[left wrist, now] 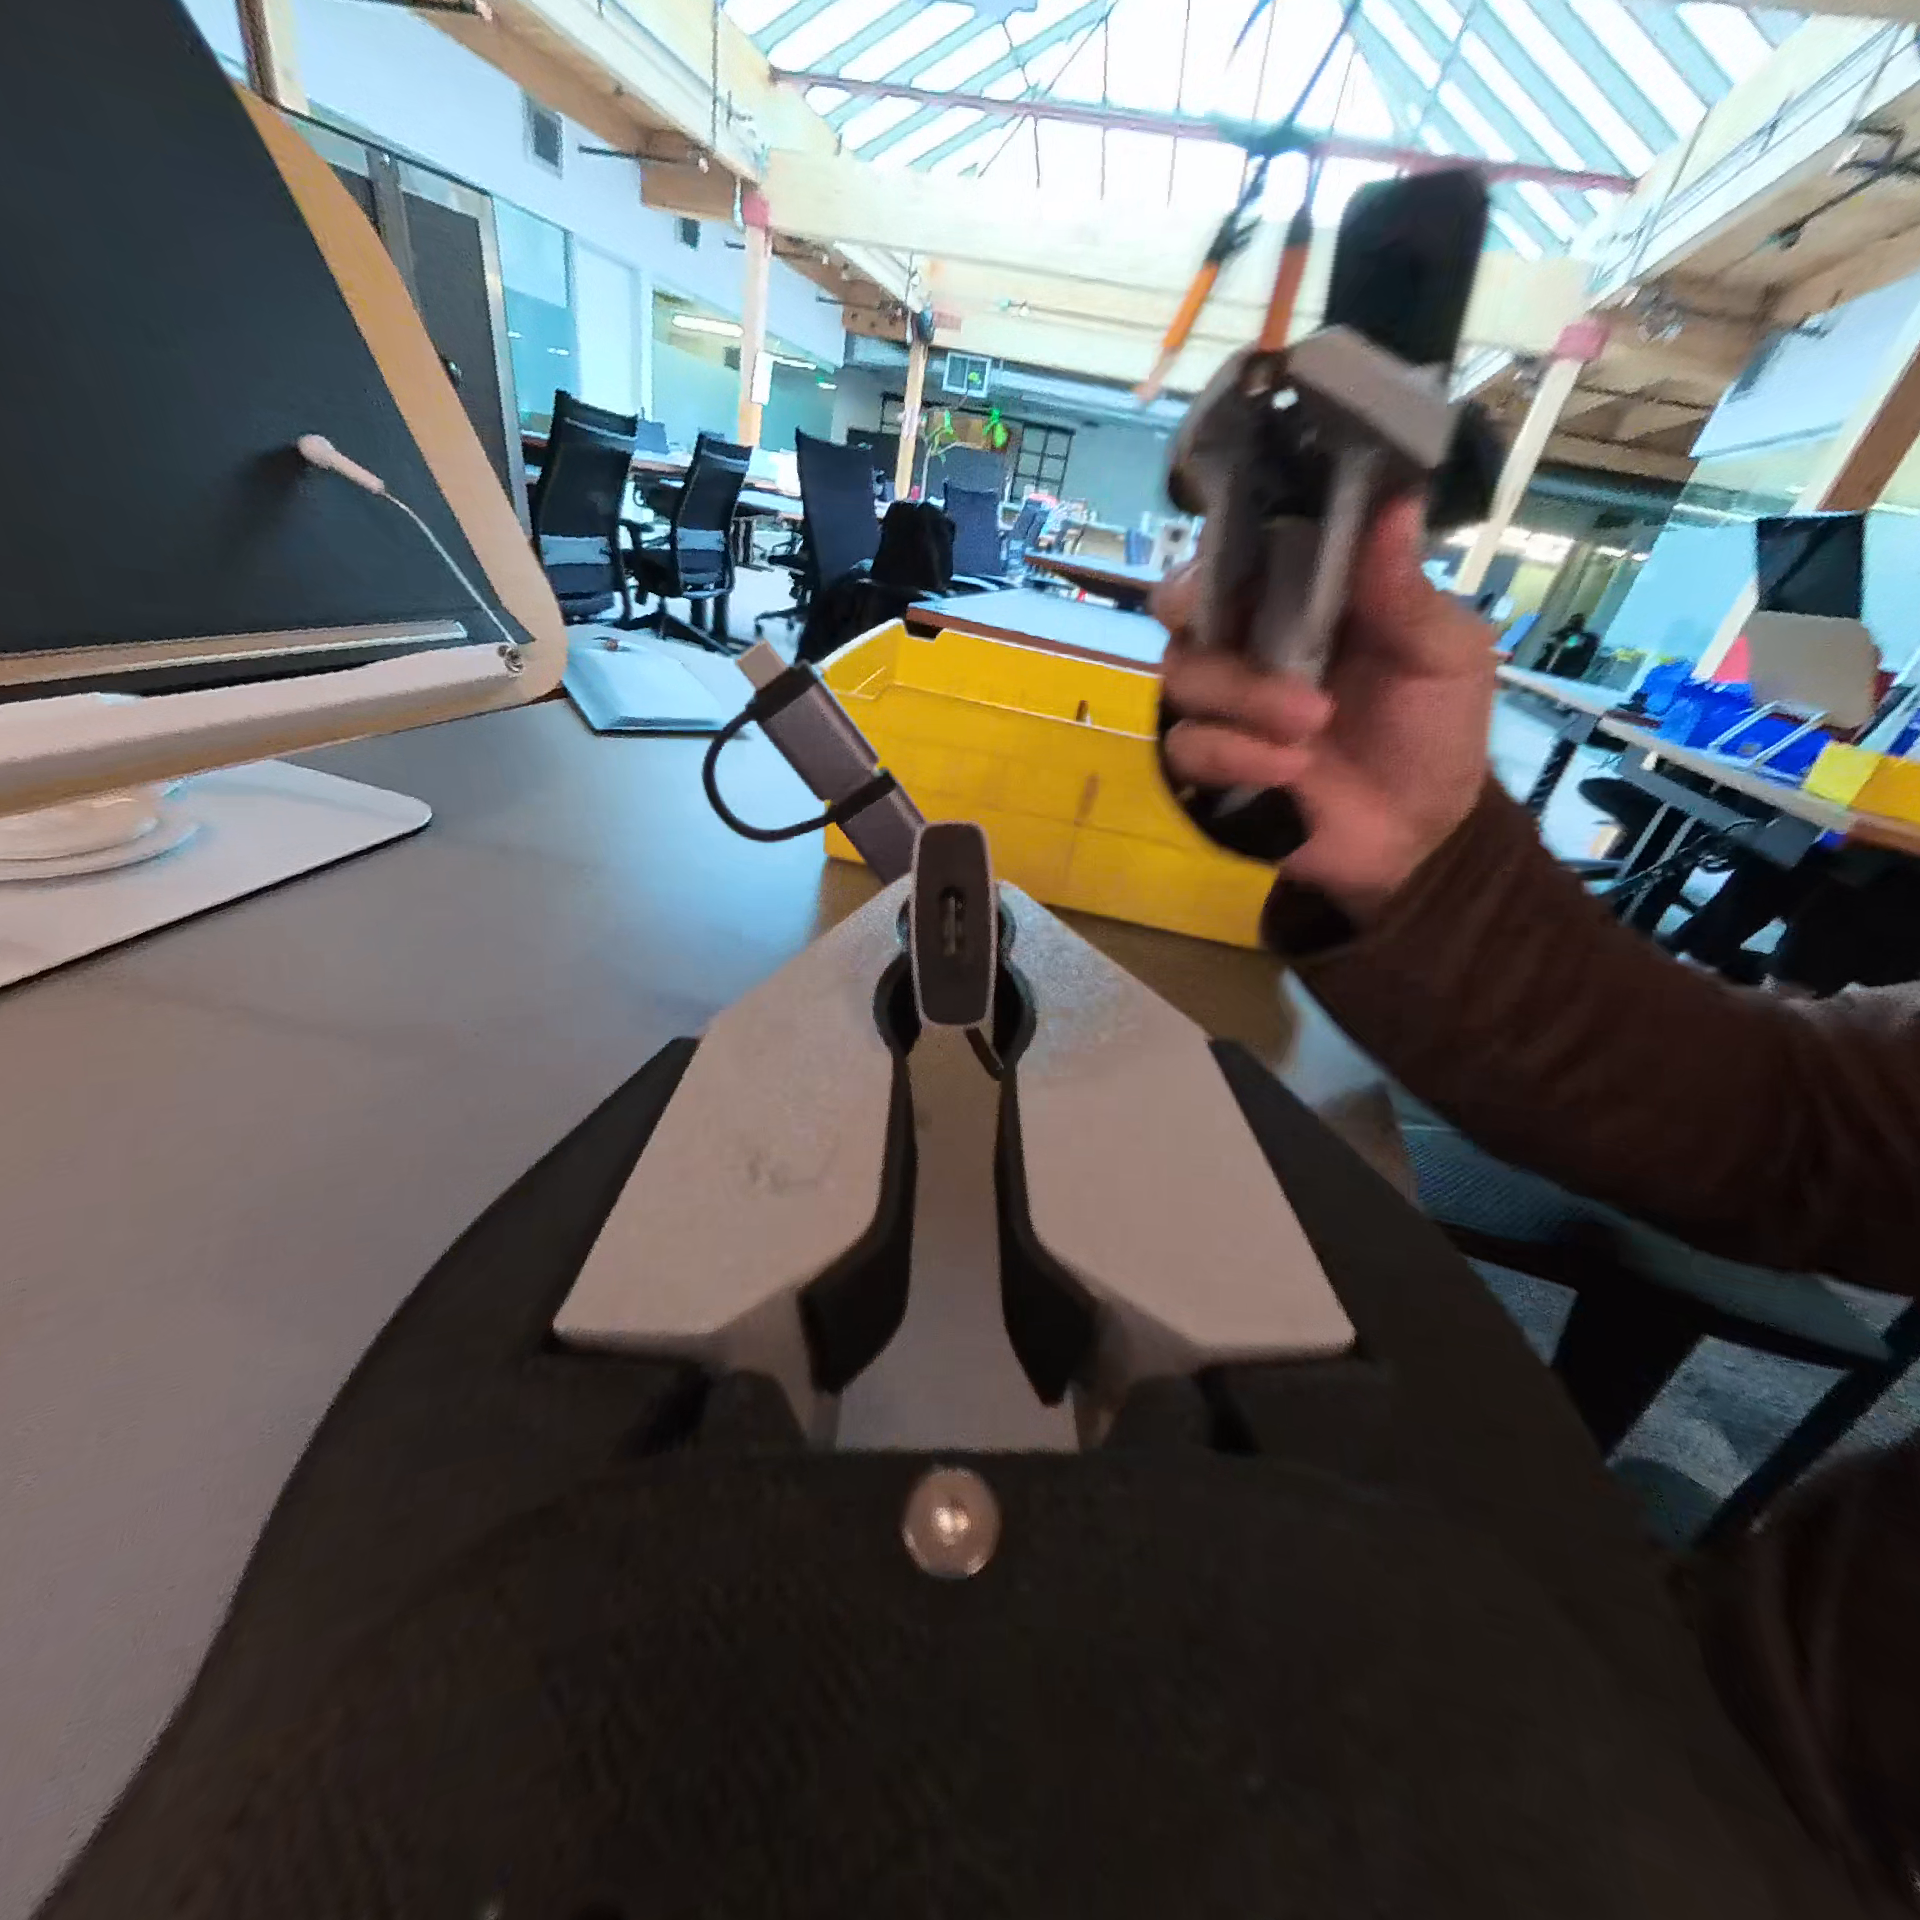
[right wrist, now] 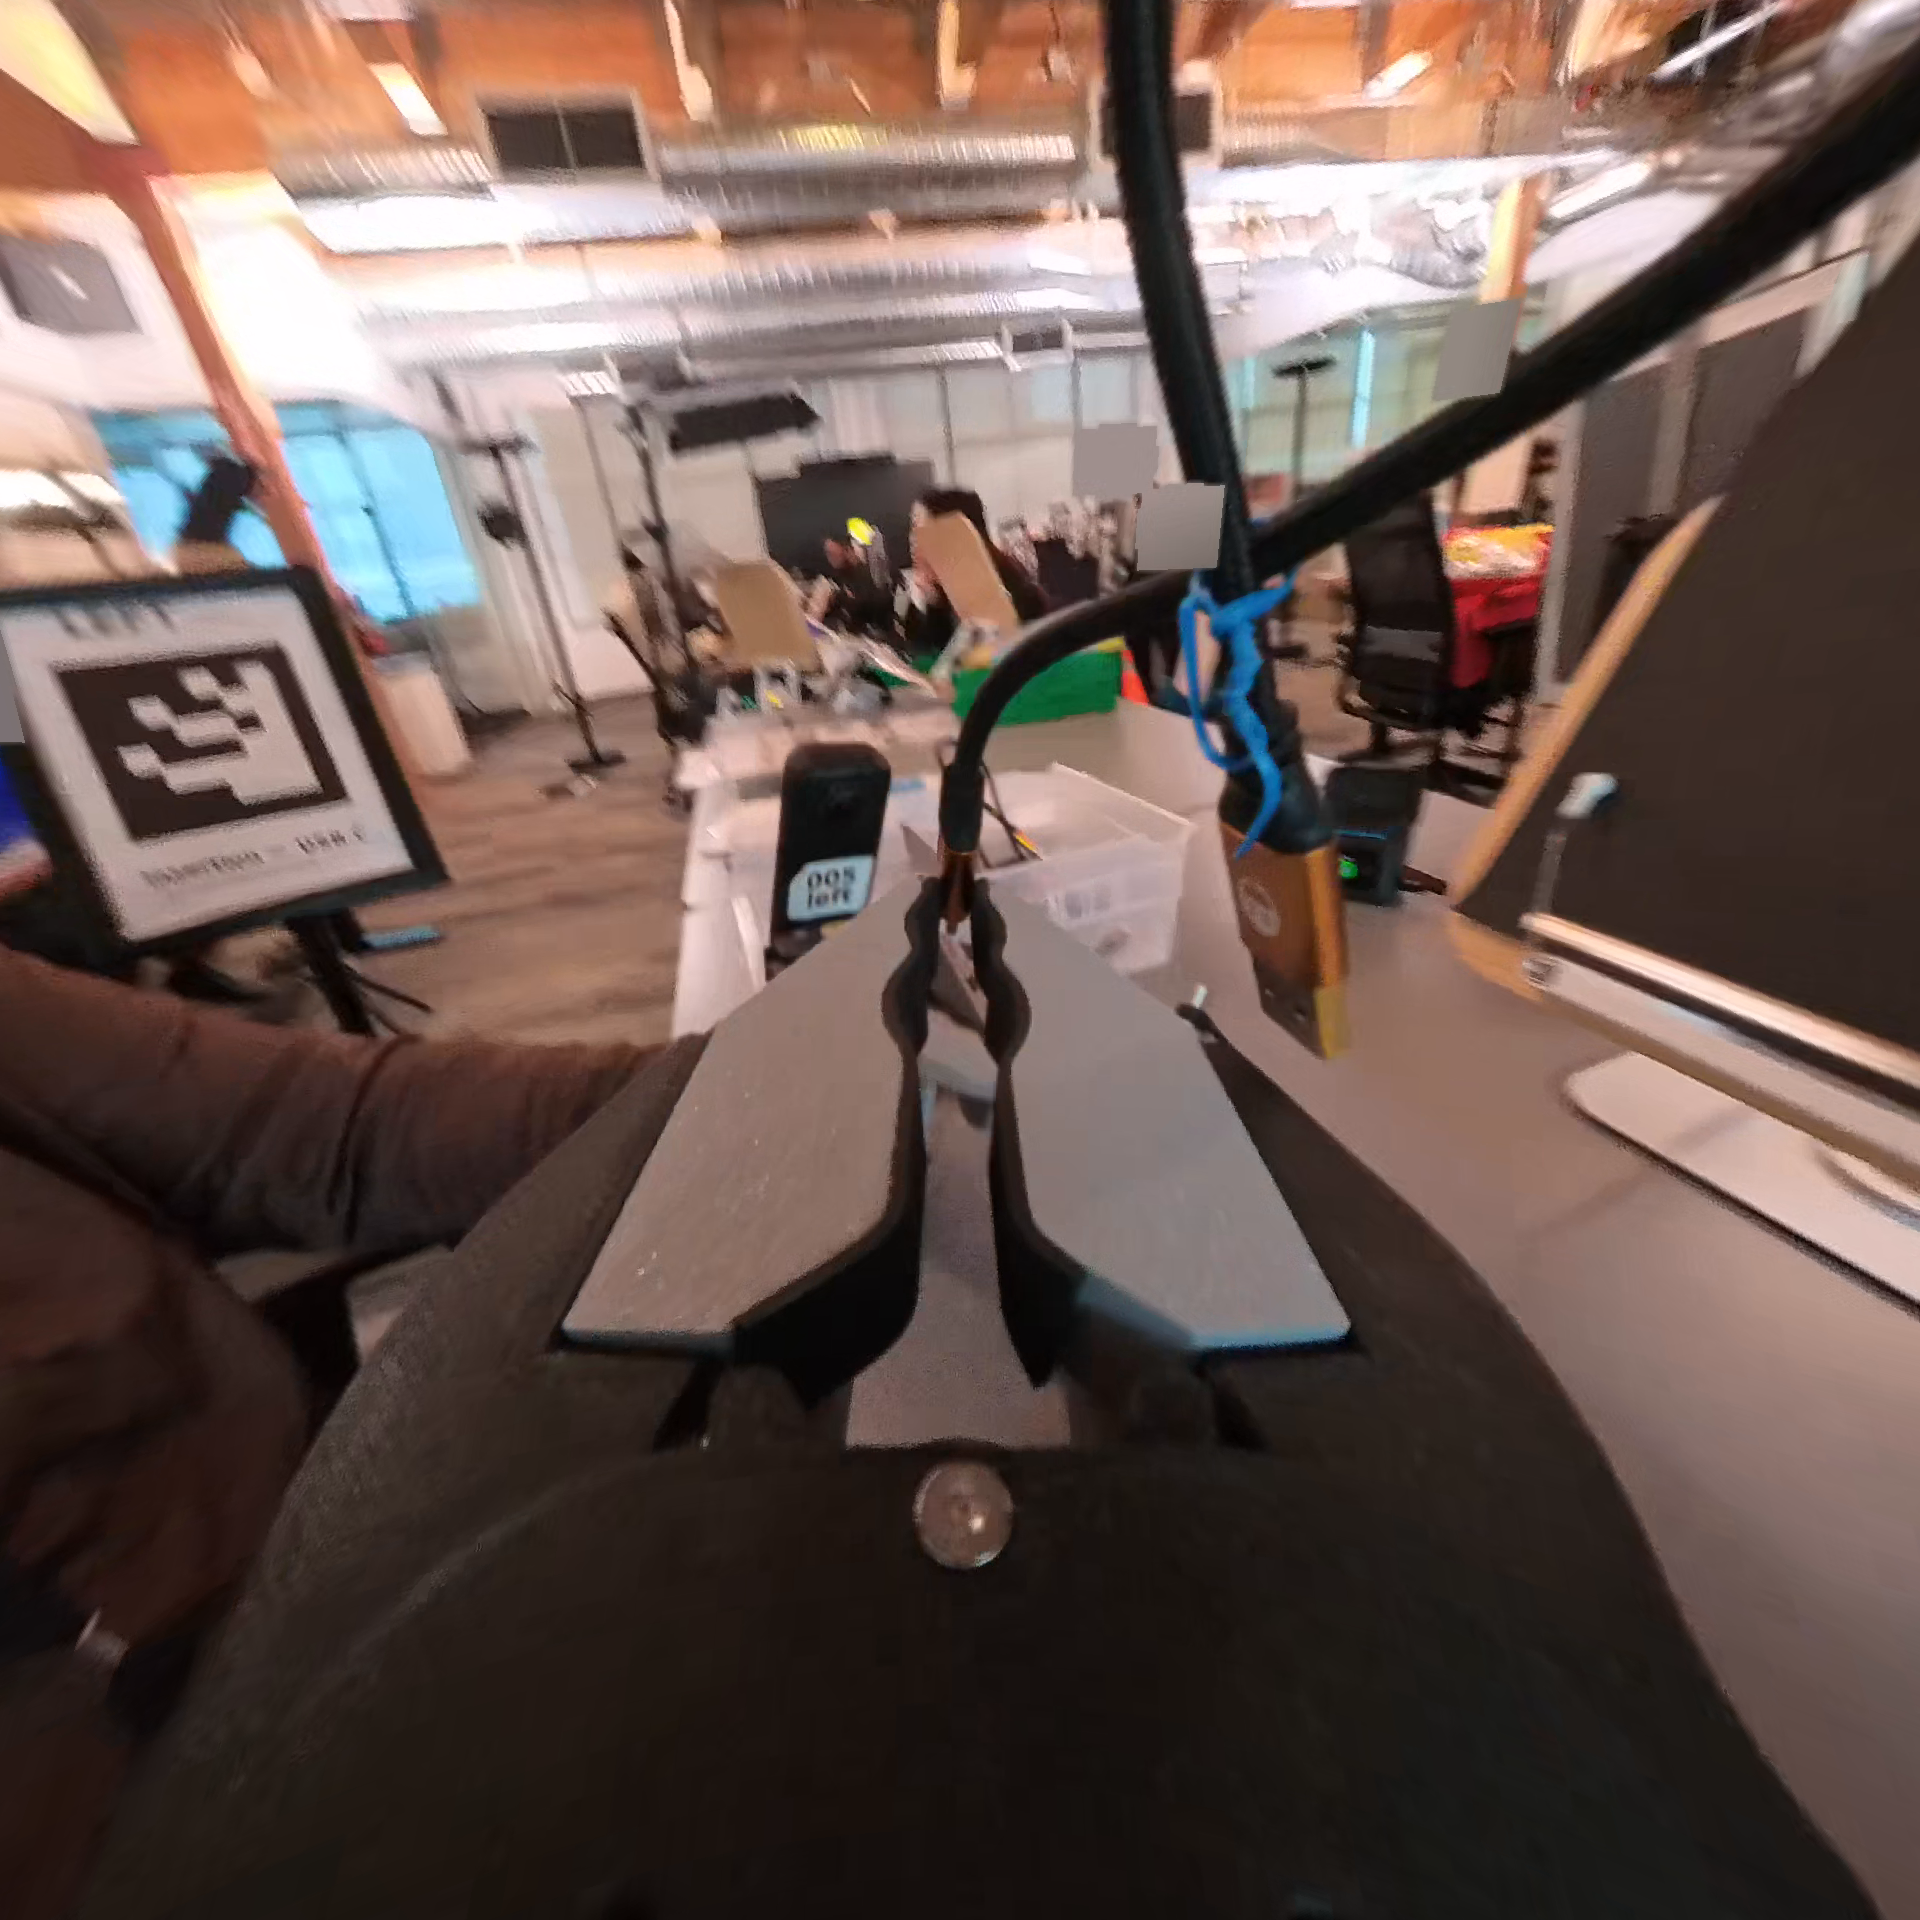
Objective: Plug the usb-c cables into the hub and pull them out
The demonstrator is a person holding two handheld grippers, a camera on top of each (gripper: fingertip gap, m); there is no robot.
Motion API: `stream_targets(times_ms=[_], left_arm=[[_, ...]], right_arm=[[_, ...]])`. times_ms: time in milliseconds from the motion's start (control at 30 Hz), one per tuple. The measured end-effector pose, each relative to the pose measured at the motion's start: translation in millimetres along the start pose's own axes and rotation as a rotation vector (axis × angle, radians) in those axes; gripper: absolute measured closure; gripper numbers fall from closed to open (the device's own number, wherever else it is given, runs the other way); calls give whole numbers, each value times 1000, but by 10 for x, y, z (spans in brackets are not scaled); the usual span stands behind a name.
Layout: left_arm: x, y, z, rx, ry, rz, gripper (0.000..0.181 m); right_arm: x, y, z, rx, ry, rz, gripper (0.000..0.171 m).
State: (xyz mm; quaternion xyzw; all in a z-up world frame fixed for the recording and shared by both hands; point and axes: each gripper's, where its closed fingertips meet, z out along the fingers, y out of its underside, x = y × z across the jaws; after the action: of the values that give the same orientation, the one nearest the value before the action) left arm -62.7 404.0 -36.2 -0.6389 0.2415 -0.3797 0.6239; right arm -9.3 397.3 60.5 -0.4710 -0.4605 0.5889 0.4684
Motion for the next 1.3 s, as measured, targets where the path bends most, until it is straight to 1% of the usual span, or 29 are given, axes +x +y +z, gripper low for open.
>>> stream_targets(times_ms=[100, 200, 267, 333, 367, 467, 600, 667, 733, 867, 933, 1000, 1067, 1133, 1200, 1233, 1300], left_arm=[[-18, 15, 35, -10, -4, -17, 174], [-62, 47, 42, -30, -31, -17, 174], [-72, 56, 32, -34, -38, -22, 175], [-72, 39, 17, -23, -35, -30, 175], [-74, 32, 11, -19, -34, -35, 175], [-82, 37, 5, -20, -34, -43, 175], [34, 61, 24, -37, 17, 8, 175], [92, 100, 48, -58, 28, 56, 175], [150, 133, 76, -74, 58, 57, 175], [333, 39, 76, -15, 184, 14, 175], [334, 22, 67, -6, 191, 1, 175], [341, -2, 49, 6, 201, -8, 175], [377, -61, 18, 41, 237, -35, 175], [422, -127, -15, 79, 288, -73, 175], [490, -176, -49, 102, 362, -136, 175], [517, -199, -64, 117, 386, -151, 175], [564, -230, -88, 136, 414, -147, 175]], right_arm=[[-78, -188, -570, -147, 137, -87, 169], [20, -211, -1279, -350, 351, -107, 169], [144, -107, -1796, -516, 507, -78, 168], [228, 63, -2255, -676, 623, 18, 168], [241, 176, -2436, -752, 653, 85, 168], [247, 581, -2781, -954, 672, 327, 166], [486, 913, -3159, -1145, 833, 438, 164], [477, 992, -3263, -1219, 872, 475, 154], [451, 965, -3237, -1224, 883, 459, 153], [459, 737, -3124, -1189, 952, 321, 152], [455, 657, -3070, -1189, 972, 275, 151], [409, 600, -2878, -1152, 935, 252, 147], [281, 557, -2426, -1061, 786, 191, 141], [66, 555, -1843, -960, 580, 107, 132], [-170, 636, -1307, -891, 404, 56, 127], [-266, 688, -1053, -856, 335, 32, 125], [-420, 813, -589, -794, 226, 0, 126]])
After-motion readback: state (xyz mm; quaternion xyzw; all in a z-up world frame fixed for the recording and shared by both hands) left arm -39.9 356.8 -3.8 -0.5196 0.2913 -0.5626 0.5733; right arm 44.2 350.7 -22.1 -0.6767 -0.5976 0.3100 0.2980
